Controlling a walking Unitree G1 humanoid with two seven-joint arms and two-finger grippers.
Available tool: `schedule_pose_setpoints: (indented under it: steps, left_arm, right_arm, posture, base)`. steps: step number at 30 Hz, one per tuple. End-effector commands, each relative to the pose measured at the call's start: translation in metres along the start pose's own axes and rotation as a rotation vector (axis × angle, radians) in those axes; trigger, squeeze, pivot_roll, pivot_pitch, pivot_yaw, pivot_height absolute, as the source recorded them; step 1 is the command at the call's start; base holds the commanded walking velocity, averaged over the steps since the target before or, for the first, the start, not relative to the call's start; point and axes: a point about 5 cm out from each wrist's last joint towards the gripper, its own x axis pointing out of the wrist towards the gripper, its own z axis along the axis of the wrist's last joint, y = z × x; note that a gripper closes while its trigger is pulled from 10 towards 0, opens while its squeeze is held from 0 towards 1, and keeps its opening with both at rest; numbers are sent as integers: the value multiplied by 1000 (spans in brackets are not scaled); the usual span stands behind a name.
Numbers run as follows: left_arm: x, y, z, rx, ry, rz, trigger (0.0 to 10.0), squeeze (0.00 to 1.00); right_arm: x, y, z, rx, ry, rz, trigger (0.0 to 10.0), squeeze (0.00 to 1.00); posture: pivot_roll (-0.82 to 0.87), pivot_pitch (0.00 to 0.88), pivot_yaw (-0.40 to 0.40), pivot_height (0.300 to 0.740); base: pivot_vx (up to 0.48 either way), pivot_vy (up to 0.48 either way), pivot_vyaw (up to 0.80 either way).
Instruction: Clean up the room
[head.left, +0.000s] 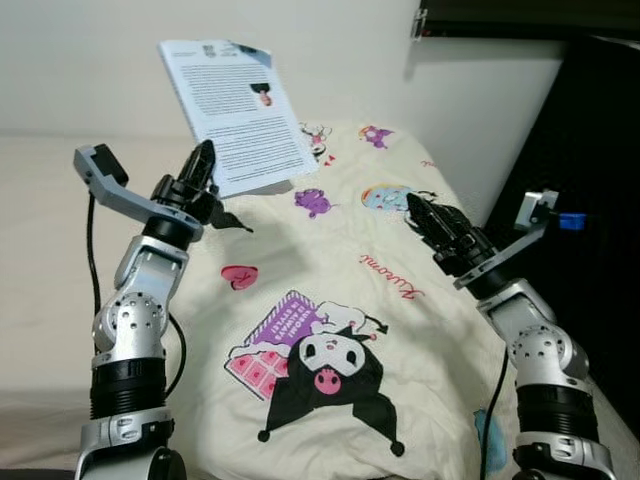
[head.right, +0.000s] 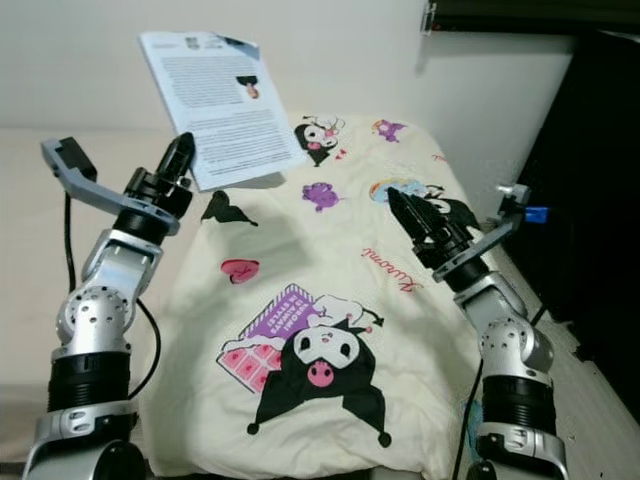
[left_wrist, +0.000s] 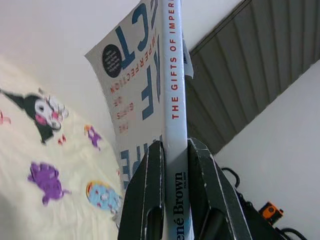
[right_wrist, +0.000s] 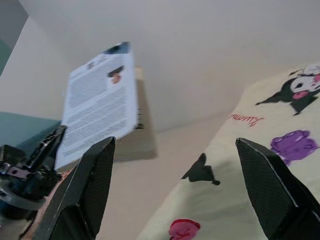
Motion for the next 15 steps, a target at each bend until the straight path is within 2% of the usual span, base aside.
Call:
schedule_pose_setpoints:
  steps: [1,2,4,7,8,11,15]
  left_arm:
    - [4,-11,-6,26,32,-33,10000,0]
    - [4,-11,-6,26,32,-33,10000,0]
    - [5,-17,-15,12,45,-48,10000,0]
    - [5,-18,-16,-1,42,-53,10000,0]
    - [6,-20,-20,31,75,-51,10000,0]
    - [7,-23,-25,45,72,-55,10000,0]
    - [5,-25,-28,-2,72,-52,10000,0]
  right_arm:
    - [2,3,0,7,3,19,10000,0]
    - [2,3,0,7,3,19,10000,0]
    - [3,6,-5,20,12,34,10000,0]
    - [4,7,-6,21,14,36,10000,0]
    - [4,8,-7,28,14,39,10000,0]
    - [5,9,-10,38,15,44,10000,0]
    - [6,12,-14,49,17,52,10000,0]
  posture:
    - [-45,13,-56,572]
    - [-45,13,-56,572]
    - [-44,16,-55,587]
    - [-44,16,-55,592]
    - [-46,20,-52,597]
    - [-45,22,-51,607]
    - [-44,27,-47,622]
  base:
    - [-480,0,0]
    - [-480,0,0]
    - [0,0,0]
    - [0,0,0]
    - [0,0,0]
    - [-480,0,0]
    - [0,0,0]
